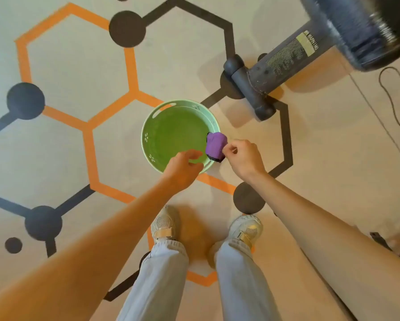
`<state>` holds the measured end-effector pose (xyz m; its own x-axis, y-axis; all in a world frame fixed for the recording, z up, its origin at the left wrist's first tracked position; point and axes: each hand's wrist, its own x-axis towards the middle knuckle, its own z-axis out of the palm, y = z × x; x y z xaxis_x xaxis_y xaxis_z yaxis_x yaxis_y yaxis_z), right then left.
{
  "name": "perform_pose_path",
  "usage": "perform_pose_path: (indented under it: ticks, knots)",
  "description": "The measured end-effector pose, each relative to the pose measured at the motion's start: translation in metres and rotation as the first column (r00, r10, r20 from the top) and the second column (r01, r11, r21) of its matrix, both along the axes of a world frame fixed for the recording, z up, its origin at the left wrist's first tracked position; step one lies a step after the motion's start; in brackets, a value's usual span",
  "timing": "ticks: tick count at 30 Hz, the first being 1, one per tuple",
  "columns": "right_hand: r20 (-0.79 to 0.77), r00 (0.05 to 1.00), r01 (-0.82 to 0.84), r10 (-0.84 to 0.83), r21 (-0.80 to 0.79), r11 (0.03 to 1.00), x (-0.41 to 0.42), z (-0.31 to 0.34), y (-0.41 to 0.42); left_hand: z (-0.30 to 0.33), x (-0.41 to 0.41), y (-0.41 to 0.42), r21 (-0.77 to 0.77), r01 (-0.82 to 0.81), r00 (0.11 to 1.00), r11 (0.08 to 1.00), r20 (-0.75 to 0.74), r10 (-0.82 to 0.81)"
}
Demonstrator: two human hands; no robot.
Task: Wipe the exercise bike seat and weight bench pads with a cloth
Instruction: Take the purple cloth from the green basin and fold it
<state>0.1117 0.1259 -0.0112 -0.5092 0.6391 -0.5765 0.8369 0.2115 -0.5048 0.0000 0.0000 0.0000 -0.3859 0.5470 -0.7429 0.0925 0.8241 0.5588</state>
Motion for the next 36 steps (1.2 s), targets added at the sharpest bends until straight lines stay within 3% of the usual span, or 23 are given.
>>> perform_pose_path:
  ticks: [3, 6, 14, 16, 20, 25, 27, 29, 33, 36]
  knots:
    - [-0.024, 0.997, -0.066, 0.068, 0.090, 0.994, -0.013, -0.025, 0.007, -0.019, -0.001, 0.005, 0.016, -0.062, 0.998, 0.998, -0.005, 0.062]
    - [0.031, 0.992, -0.121, 0.120, 0.065, 0.990, -0.027, -0.044, 0.011, -0.030, 0.002, 0.006, 0.076, -0.140, 0.990, 0.987, -0.006, 0.141]
    - [0.274, 0.944, -0.246, 0.184, 0.213, 0.945, -0.020, -0.051, 0.015, -0.028, 0.000, 0.006, 0.085, -0.180, 0.983, 0.980, -0.009, 0.181]
    - [0.211, 0.968, -0.165, 0.137, 0.119, 0.979, -0.015, -0.042, 0.018, -0.020, -0.003, 0.008, 0.102, -0.200, 0.979, 0.974, -0.005, 0.201]
    - [-0.081, 0.996, 0.026, -0.034, -0.095, 0.995, -0.005, 0.006, 0.016, 0.005, -0.009, 0.017, 0.134, -0.224, 0.975, 0.965, 0.036, 0.221]
    - [-0.307, 0.929, 0.088, -0.205, -0.356, 0.930, -0.004, 0.096, 0.013, 0.080, -0.011, 0.030, 0.206, -0.287, 0.939, 0.936, 0.254, 0.232]
    - [-0.355, 0.907, 0.061, -0.227, -0.422, 0.905, -0.008, 0.128, 0.012, 0.117, -0.009, 0.029, 0.288, -0.244, 0.935, 0.926, 0.323, 0.146]
    - [-0.399, 0.893, 0.022, -0.208, -0.422, 0.906, -0.014, 0.155, 0.012, 0.150, -0.007, 0.027, 0.337, -0.184, 0.949, 0.923, 0.306, 0.078]
    - [-0.469, 0.874, -0.017, -0.132, -0.300, 0.954, -0.023, 0.207, 0.014, 0.196, -0.013, 0.028, 0.372, -0.224, 0.964, 0.901, 0.217, 0.151]
    - [-0.468, 0.859, 0.158, -0.208, -0.145, 0.977, -0.016, 0.238, 0.011, 0.220, -0.016, 0.034, 0.319, -0.352, 0.922, 0.880, 0.279, 0.268]
